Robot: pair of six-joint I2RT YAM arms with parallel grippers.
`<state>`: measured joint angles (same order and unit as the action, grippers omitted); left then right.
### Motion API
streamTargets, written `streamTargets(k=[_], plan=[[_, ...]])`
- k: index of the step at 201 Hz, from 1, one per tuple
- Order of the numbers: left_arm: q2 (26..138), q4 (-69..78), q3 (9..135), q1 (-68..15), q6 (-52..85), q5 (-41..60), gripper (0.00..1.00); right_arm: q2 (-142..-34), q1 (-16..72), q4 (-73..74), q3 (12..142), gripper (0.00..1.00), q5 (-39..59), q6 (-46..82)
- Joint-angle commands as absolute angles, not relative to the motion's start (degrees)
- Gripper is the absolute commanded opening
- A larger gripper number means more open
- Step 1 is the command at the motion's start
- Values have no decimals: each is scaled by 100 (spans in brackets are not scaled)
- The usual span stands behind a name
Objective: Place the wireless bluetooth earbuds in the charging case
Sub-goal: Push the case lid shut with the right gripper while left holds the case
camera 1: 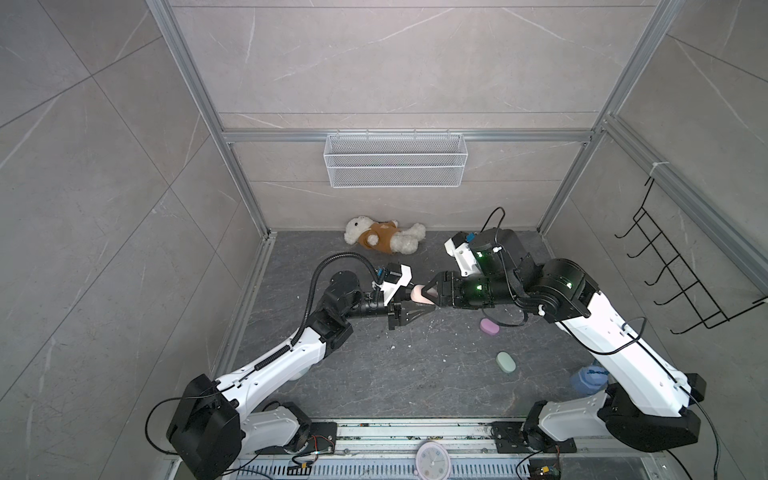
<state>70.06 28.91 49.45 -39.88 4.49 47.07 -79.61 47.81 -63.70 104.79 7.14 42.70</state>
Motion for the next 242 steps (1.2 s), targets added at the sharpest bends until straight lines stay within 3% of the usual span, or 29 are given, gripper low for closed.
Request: streamTargets(k=[1,47,242], plan=[[6878,1926,5365,-3998,-180,4709,15,-7874,4523,-6524,10450,69,1003,4473],[6868,579,5730,-4258,-925,4415,15,-7799,4316,-5932,9864,77,1758,4640],[6833,607,5731,-4293,-1011,4283,15,-8102,4310,-6172,9589,79,1991,4755]])
